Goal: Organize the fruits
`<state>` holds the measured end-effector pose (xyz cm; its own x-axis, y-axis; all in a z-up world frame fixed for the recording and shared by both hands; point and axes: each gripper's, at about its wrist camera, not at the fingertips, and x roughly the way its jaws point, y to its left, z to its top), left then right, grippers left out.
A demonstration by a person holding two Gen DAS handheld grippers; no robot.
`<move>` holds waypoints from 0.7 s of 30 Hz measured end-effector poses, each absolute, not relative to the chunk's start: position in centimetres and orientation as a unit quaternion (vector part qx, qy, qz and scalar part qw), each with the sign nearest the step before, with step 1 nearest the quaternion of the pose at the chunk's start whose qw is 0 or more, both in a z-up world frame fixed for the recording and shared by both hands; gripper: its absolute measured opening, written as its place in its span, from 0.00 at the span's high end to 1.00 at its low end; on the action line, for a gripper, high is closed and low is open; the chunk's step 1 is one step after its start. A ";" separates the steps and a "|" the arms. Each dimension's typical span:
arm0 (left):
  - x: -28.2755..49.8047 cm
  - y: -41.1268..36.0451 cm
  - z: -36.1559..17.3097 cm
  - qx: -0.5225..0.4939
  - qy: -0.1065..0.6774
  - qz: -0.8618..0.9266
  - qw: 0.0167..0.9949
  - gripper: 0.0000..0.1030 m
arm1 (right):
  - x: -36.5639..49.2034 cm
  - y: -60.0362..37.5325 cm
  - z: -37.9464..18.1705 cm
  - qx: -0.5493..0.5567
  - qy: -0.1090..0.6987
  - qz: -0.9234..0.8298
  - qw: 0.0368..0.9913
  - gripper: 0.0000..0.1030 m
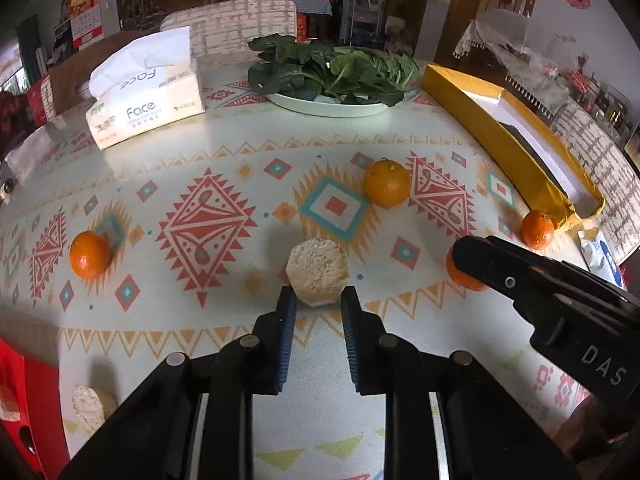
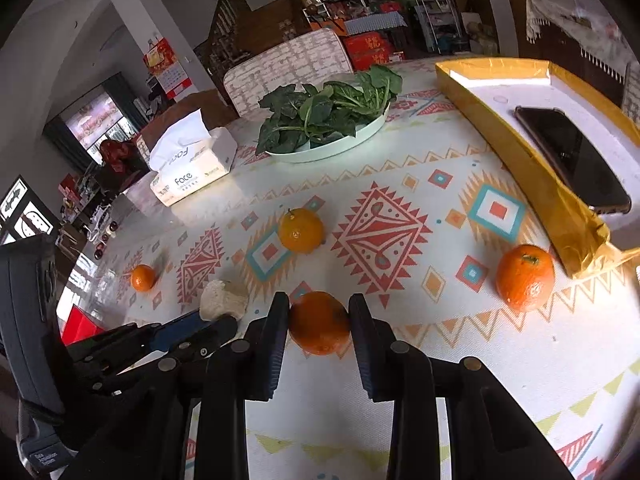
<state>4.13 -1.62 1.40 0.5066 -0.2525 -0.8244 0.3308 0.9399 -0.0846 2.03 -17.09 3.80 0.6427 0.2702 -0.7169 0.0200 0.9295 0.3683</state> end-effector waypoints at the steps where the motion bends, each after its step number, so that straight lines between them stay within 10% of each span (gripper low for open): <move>1: 3.9 -1.4 1.5 0.040 0.465 -0.165 0.869 0.79 | 2.0 -17.0 3.9 0.169 0.416 0.069 0.891 0.67; 21: -1.6 3.1 5.6 0.014 0.408 -0.137 0.902 1.00 | 0.6 -13.7 5.2 0.060 0.380 0.044 0.922 0.67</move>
